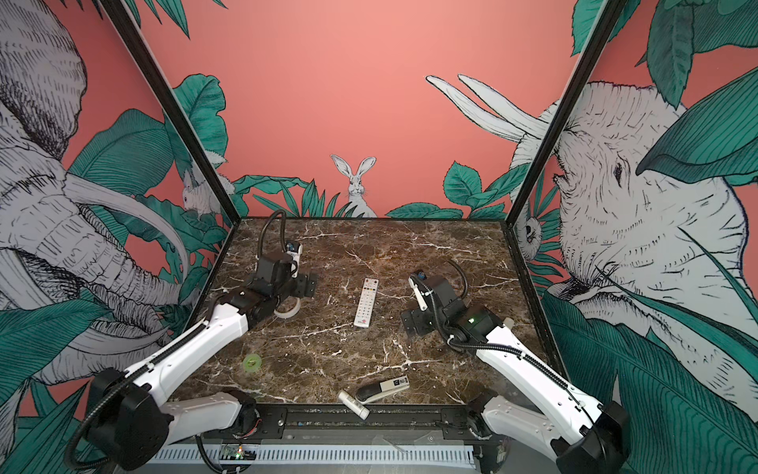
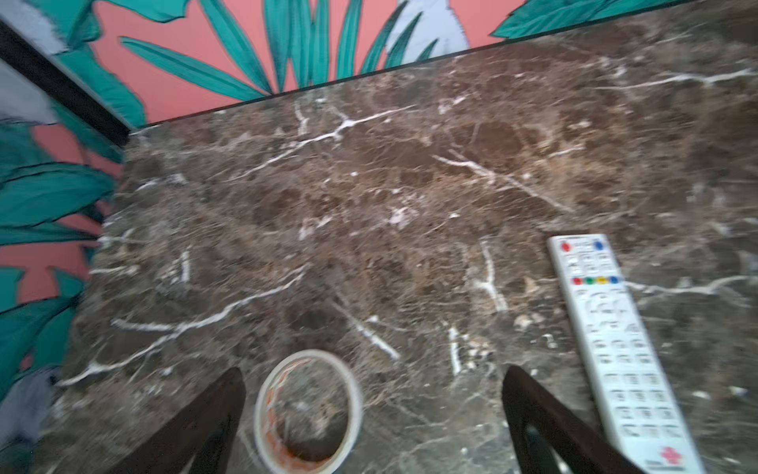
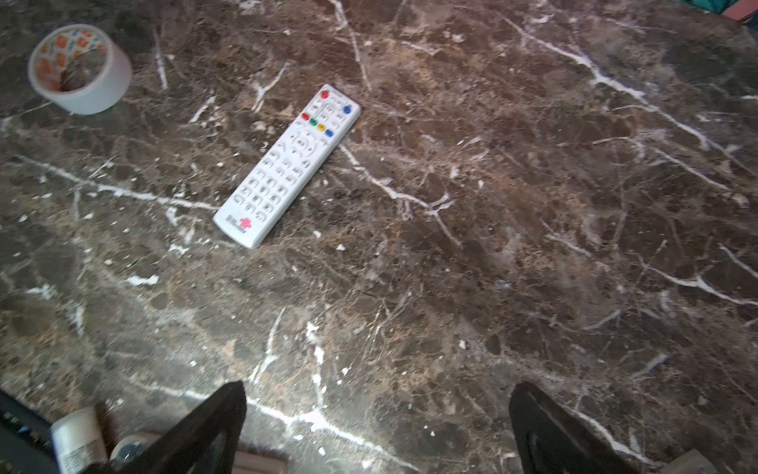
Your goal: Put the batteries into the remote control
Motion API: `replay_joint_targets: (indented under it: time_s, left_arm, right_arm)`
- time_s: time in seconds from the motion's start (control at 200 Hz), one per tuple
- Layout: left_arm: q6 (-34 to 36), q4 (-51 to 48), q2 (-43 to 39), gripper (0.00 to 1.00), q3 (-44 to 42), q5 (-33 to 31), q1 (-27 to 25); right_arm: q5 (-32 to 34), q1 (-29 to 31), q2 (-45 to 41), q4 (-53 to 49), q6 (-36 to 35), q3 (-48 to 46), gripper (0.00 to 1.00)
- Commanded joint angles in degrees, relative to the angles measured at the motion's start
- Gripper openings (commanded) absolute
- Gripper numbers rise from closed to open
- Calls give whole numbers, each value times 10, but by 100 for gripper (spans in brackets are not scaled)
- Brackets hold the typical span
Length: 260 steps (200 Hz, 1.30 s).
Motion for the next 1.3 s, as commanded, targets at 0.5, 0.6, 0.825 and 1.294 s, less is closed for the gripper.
replay_joint_targets:
  time_s: [0.5,0.6,0.825,1.294]
  left_arm:
    - [46,415,33,99,-238,-190,113]
    - [62,483,92,99,-244,-163,129]
    - [116,570,171,99,-221,-127,142]
    - [124,583,201,99,-214,-45,163]
  right_arm:
    - [101,-186,44,512,-156,-260,100]
    - [101,-202,91,605,-163,-287,100]
    - [96,-234,179,811,-184,-318,100]
    - [38,-307,287,941,-161,-330,100]
